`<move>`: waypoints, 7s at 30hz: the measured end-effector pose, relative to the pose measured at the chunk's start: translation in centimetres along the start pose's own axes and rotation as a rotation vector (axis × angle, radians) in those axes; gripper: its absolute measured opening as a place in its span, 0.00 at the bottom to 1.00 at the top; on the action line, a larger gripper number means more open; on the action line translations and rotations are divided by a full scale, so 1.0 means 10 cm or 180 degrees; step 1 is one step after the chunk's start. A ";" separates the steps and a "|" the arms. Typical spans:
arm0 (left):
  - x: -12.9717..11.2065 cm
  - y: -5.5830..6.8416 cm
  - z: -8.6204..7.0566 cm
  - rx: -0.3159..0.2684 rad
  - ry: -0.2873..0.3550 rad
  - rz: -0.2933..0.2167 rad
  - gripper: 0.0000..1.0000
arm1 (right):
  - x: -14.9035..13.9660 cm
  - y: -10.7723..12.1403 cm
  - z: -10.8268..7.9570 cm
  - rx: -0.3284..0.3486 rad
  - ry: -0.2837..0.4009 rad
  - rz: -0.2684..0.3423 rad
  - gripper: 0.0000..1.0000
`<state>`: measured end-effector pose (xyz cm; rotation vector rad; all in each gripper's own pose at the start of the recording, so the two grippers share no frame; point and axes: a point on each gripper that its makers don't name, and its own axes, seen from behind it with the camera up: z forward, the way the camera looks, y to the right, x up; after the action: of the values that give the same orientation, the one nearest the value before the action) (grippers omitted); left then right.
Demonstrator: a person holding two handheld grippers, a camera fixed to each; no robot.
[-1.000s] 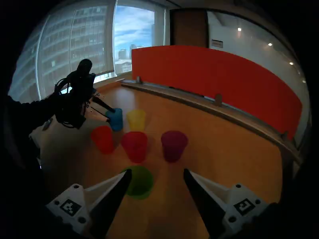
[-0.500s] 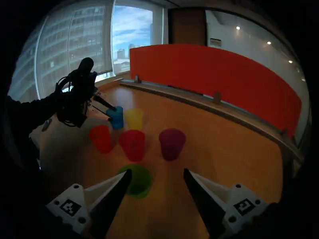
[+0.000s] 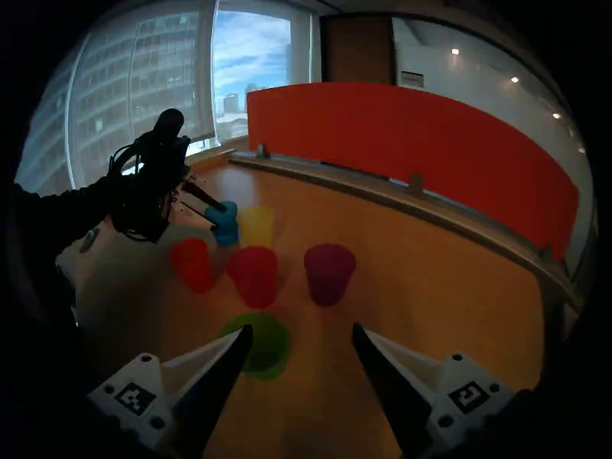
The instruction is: Pour water
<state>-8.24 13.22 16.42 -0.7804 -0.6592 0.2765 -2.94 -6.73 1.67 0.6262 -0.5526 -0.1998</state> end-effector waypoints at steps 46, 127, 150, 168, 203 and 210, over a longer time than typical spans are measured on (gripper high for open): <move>0.75 0.17 -0.95 0.0203 0.0876 -0.0098 0.85 | 0.07 -0.16 -0.21 -0.0016 0.0096 -0.0032 1.00; 1.44 0.32 -1.63 0.0265 0.1672 -0.0086 0.85 | -0.61 -0.51 0.50 0.0253 -0.0266 -0.0087 1.00; 1.45 0.32 -1.67 0.0277 0.1675 -0.0070 0.85 | -0.51 -0.55 0.65 0.0326 -0.0140 -0.0068 0.94; 1.50 0.45 -1.83 0.0260 0.1717 -0.0043 0.85 | -0.09 -0.58 0.43 0.0292 0.0185 -0.0121 0.94; 1.71 0.75 -2.32 0.0281 0.2058 0.0015 0.85 | 0.76 -0.82 -0.12 0.0213 0.0965 -0.0249 0.94; 1.74 0.78 -2.38 0.0272 0.2163 -0.0015 0.84 | 0.89 -0.83 -0.20 0.0213 0.1093 -0.0255 0.94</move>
<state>20.45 13.29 6.04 -0.7316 -0.0079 0.0233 5.51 -15.36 -0.93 0.7302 -0.2040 -0.1451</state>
